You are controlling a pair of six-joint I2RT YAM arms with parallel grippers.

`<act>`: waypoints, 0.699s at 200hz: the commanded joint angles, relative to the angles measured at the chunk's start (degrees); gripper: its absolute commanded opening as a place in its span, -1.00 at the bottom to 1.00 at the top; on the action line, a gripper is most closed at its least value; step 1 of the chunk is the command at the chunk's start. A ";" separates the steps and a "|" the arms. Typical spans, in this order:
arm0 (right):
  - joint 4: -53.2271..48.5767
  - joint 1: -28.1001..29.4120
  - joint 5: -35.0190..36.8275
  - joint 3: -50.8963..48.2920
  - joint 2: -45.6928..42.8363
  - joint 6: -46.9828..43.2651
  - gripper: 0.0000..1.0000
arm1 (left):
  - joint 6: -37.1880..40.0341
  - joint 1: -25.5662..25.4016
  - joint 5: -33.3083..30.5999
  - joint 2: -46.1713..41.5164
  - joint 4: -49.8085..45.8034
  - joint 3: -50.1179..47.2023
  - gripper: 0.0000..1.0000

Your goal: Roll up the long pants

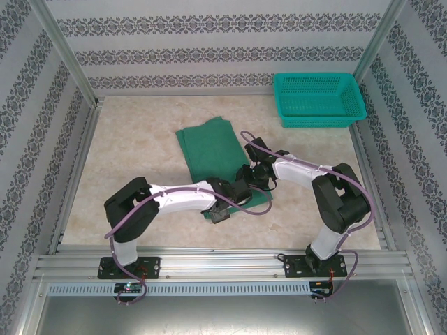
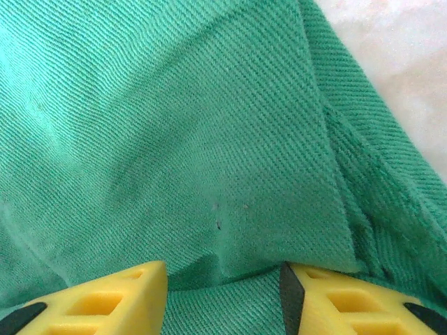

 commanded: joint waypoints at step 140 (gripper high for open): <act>1.05 -0.36 -1.10 0.89 0.93 -0.09 -0.02 | 0.35 5.23 16.40 21.01 -10.05 8.46 -0.17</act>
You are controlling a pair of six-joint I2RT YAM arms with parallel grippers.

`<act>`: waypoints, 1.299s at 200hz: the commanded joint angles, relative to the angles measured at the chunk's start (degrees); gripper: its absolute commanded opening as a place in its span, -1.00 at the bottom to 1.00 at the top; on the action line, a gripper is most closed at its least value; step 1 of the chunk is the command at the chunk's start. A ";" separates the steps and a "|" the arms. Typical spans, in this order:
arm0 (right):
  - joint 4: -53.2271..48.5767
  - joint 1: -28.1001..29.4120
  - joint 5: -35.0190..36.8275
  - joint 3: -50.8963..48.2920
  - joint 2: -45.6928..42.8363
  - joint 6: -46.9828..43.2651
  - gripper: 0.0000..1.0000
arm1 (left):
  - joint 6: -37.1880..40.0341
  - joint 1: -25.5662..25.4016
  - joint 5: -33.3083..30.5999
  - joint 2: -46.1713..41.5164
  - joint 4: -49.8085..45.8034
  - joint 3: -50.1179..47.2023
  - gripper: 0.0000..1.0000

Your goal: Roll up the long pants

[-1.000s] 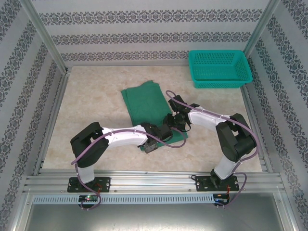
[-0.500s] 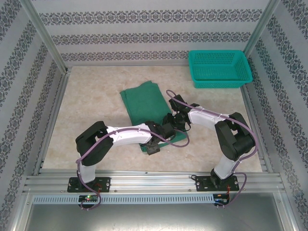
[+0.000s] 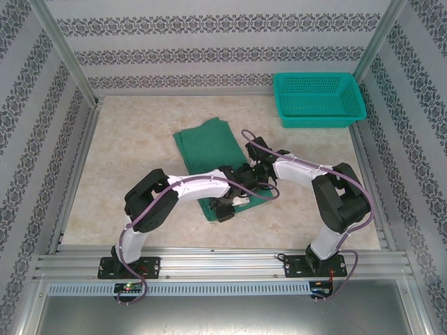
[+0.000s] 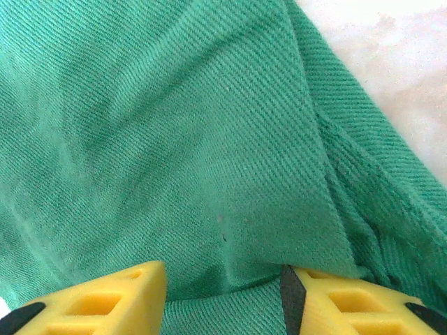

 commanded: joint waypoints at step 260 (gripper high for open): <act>-13.75 -2.04 0.46 0.12 -25.28 -5.33 -0.96 | -24.93 28.19 73.34 -8.43 12.91 -18.35 -0.67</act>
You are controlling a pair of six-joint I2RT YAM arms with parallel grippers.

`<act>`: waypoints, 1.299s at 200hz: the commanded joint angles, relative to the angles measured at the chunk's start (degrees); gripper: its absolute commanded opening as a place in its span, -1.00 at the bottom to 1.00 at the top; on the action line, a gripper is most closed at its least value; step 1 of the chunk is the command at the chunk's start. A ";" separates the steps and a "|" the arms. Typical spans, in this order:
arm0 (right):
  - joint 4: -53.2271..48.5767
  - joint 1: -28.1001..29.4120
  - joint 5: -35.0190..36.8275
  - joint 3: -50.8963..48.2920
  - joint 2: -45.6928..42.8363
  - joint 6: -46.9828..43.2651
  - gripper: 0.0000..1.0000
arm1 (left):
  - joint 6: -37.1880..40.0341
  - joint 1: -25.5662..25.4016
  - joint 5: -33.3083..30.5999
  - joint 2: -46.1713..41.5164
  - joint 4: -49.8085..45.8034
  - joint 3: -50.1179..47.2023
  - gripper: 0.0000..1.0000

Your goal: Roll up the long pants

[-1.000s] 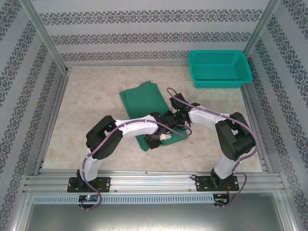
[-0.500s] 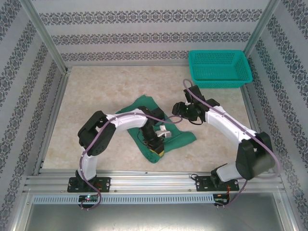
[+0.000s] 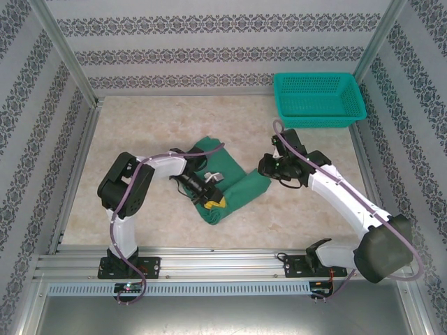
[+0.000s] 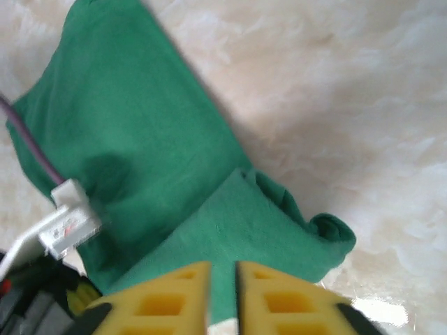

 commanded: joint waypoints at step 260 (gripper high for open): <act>16.89 6.93 -10.82 -3.28 27.78 3.33 -1.00 | 6.08 -24.59 -78.12 -15.27 -0.61 -1.10 -0.14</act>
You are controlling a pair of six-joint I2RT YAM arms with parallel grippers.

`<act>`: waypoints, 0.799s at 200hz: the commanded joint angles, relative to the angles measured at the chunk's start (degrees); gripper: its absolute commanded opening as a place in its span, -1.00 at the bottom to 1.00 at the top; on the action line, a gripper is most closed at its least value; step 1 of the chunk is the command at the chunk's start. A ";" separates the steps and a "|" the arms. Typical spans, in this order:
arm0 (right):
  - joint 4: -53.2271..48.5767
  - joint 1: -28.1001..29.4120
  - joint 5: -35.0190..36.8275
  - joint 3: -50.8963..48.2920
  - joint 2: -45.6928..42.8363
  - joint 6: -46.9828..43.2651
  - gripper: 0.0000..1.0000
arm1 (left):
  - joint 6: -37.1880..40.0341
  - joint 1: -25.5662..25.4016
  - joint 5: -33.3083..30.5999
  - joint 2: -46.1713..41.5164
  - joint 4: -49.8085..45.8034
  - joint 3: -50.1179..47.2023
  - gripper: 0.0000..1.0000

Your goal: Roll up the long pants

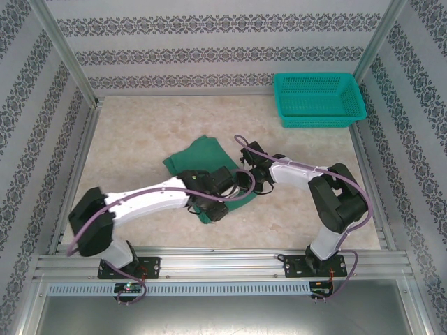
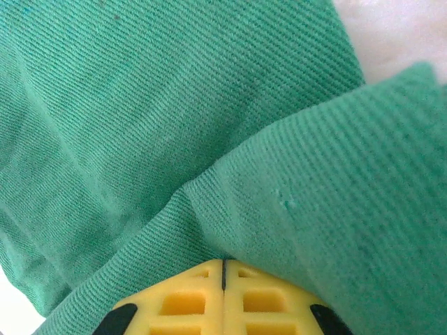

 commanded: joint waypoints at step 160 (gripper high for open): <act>3.15 0.44 -0.11 -4.69 0.71 0.81 -1.00 | 8.97 -5.34 -25.96 4.58 9.36 -4.80 0.14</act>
